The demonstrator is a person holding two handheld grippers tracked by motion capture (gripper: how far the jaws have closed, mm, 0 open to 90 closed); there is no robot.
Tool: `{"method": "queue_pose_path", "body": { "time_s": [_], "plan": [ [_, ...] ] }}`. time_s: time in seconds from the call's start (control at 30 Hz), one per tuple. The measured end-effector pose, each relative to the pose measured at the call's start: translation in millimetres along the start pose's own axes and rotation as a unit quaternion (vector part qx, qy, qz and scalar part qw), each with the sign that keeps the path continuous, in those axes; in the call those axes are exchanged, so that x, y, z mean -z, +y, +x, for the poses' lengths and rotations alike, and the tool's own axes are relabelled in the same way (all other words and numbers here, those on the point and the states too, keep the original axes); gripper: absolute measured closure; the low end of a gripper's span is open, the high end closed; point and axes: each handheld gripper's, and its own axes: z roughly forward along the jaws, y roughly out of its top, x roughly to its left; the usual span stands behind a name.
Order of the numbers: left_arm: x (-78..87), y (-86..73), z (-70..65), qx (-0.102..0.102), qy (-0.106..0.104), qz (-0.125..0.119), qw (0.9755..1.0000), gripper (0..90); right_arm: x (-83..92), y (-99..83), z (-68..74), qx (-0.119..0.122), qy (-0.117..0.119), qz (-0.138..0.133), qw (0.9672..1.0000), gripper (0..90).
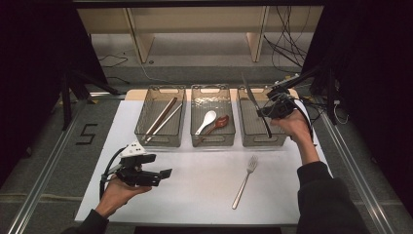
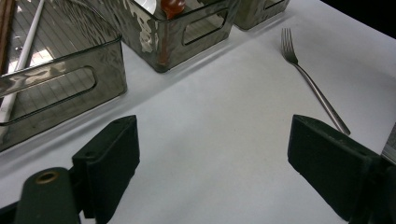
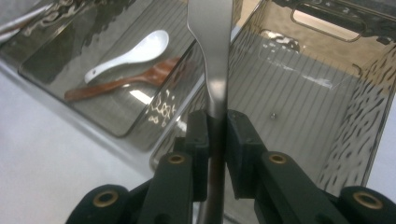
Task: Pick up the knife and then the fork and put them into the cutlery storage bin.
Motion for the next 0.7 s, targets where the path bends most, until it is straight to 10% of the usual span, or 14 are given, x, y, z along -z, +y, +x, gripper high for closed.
{"method": "queue_pose_path", "body": {
  "time_s": [0.7],
  "plan": [
    [1.7,0.5,-0.7,0.001,0.0,-0.01,0.9999,16.3,-34.0,12.8,-22.8,-0.073,-0.028,-0.006,0.9969,80.5]
  ]
}}
